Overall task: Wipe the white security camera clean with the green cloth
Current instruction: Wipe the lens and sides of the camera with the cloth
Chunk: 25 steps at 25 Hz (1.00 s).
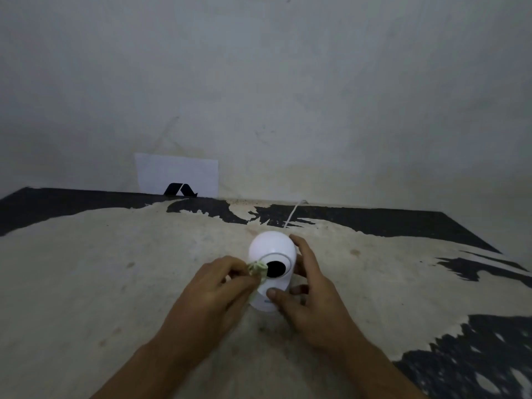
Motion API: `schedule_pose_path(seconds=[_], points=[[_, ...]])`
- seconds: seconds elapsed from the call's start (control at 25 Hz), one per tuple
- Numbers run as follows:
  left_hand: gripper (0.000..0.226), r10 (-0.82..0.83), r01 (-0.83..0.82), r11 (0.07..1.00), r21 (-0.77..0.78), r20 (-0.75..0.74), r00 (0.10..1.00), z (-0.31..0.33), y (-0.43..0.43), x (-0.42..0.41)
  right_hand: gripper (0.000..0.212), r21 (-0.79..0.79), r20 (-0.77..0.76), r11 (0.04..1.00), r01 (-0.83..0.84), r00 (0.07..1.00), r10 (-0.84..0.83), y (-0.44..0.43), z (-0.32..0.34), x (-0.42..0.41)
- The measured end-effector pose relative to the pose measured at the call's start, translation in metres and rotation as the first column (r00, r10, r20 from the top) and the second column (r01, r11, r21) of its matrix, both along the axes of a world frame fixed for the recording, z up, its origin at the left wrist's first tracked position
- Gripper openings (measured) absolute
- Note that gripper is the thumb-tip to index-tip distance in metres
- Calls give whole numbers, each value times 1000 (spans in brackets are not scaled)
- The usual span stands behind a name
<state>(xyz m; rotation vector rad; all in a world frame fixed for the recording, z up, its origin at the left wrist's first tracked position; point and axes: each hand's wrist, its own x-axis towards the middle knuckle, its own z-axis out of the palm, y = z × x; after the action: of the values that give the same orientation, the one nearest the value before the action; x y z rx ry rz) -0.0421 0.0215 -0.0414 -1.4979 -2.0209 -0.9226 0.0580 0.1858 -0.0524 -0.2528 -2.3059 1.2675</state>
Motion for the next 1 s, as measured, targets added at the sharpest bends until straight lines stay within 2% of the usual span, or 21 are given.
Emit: schedule_pose_path(seconds=[0.08,0.16,0.24,0.36,0.44,0.52,0.68,0.76,0.88,0.96,1.0], points=[[22,-4,3,999,33,37,999,1,-2,-1,78,2,0,1000,1,1000,-1,-1,1,0],[18,-22,5,985,174,99,995,11,3,-4,76,10,-5,1000,2,1000,-2,-1,1,0],[15,-51,10,969,248,160,986,21,8,-8,75,12,-1,1000,2,1000,-2,0,1,0],[9,-122,88,986,142,249,961,13,4,-15,76,16,0,1000,-1,1000,1,0,1,1],[13,-108,113,994,4,320,941,2,-1,-18,77,10,6,1000,-3,1000,3,1,1,2],[17,-74,92,995,-28,385,920,-3,-5,-19,79,5,9,1000,-8,1000,8,0,0,3],[10,-131,10,967,256,463,877,13,1,-17,79,15,13,1000,-4,1000,3,0,2,1],[10,-163,17,954,300,471,867,18,5,-16,80,15,13,1000,1,1000,-1,1,1,2],[8,-115,31,988,154,576,809,9,3,-17,81,35,16,999,-1,1000,0,0,2,2],[6,-49,65,998,-6,593,803,3,-1,-18,82,41,20,999,-1,1000,1,-1,2,2],[5,-44,71,997,-21,600,799,3,-1,-18,82,43,24,999,-4,1000,3,-1,3,2]])
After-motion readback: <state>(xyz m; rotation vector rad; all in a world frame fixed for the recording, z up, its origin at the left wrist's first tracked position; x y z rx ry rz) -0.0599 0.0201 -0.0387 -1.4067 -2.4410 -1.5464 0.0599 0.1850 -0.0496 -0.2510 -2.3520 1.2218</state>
